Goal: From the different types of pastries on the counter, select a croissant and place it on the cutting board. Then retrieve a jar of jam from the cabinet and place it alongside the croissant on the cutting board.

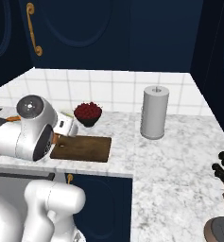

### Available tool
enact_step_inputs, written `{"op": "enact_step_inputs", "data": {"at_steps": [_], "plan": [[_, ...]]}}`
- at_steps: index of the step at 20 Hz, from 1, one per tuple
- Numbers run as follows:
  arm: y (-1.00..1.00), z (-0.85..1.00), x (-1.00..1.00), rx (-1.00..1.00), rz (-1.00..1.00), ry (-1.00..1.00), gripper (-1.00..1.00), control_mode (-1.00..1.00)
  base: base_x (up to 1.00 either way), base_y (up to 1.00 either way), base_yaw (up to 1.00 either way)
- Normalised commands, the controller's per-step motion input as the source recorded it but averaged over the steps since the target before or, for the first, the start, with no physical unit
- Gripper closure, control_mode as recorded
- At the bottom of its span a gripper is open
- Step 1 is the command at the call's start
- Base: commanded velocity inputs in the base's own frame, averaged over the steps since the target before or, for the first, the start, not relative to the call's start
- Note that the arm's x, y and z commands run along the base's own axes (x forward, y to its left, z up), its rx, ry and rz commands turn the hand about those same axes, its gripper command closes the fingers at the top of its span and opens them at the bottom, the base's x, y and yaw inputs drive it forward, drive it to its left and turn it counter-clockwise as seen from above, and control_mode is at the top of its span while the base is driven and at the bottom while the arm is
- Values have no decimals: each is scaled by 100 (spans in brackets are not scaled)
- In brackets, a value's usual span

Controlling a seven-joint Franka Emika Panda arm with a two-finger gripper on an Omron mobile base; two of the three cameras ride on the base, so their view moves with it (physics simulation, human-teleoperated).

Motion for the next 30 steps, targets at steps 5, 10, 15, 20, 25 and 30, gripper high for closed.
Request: {"op": "enact_step_inputs", "data": {"at_steps": [5, 10, 15, 20, 25, 30], "plan": [[0, -90, 17, 2, 0, 0, 100, -100, 0, 0, 0], [0, -82, 61, 1, 0, 0, 100, -100, 0, 0, 0], [-12, -52, 71, 0, 3, -7, 100, -100, 0, 0, 0], [-83, -12, 30, 2, 24, -12, 100, -100, 0, 0, 0], [-9, 2, 63, 1, 17, -2, 100, -100, 0, 0, 0], [35, 6, 39, -11, 9, -1, 100, -100, 0, 0, 0]]}}
